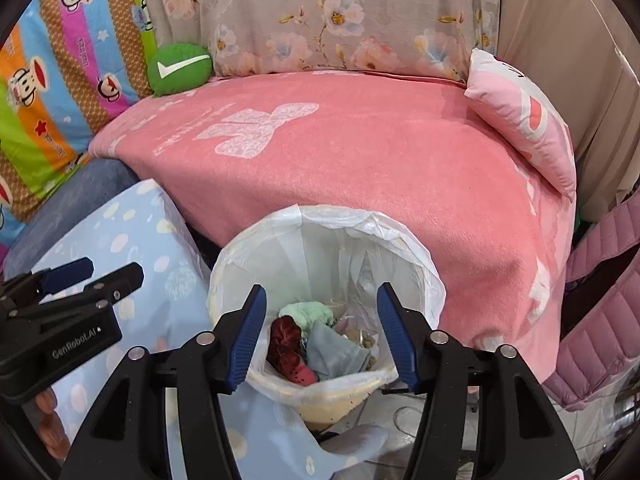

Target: Organize soft objects

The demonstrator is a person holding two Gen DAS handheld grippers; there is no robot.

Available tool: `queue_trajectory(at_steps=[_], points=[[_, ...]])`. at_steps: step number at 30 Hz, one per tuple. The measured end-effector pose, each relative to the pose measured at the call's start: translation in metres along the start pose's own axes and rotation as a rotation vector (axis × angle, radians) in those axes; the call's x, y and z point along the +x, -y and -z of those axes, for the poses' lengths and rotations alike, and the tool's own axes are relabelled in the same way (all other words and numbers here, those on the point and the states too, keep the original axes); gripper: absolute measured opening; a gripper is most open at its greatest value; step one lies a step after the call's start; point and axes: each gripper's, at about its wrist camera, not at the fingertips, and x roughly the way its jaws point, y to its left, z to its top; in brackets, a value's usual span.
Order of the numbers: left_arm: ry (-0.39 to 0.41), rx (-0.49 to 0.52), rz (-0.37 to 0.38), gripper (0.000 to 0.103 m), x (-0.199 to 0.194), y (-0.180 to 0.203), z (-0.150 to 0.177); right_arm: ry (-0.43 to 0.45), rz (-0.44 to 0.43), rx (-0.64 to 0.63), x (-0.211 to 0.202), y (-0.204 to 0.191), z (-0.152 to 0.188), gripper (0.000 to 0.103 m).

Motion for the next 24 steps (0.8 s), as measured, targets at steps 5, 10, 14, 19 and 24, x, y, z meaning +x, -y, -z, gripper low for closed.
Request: queue_trajectory(at_steps=[5, 10, 14, 19, 24], points=[[0.01, 0.01, -0.038, 0.076, -0.006, -0.005, 0.013, -0.003, 0.025, -0.037, -0.008, -0.006, 0.012, 0.066], [0.0, 0.015, -0.056, 0.078, -0.009, -0.012, 0.028, -0.005, 0.021, -0.039, -0.015, -0.009, 0.023, 0.076], [-0.001, 0.005, -0.069, 0.087, -0.012, -0.016, 0.036, -0.018, 0.022, -0.049, -0.016, -0.014, 0.03, 0.085], [0.003, 0.018, -0.093, 0.088, -0.016, -0.019, 0.046, -0.021, 0.043, -0.069, -0.015, -0.018, 0.039, 0.092], [0.0, -0.014, -0.104, 0.093, -0.017, -0.027, 0.056, -0.027, 0.07, -0.089, -0.018, -0.019, 0.048, 0.096]])
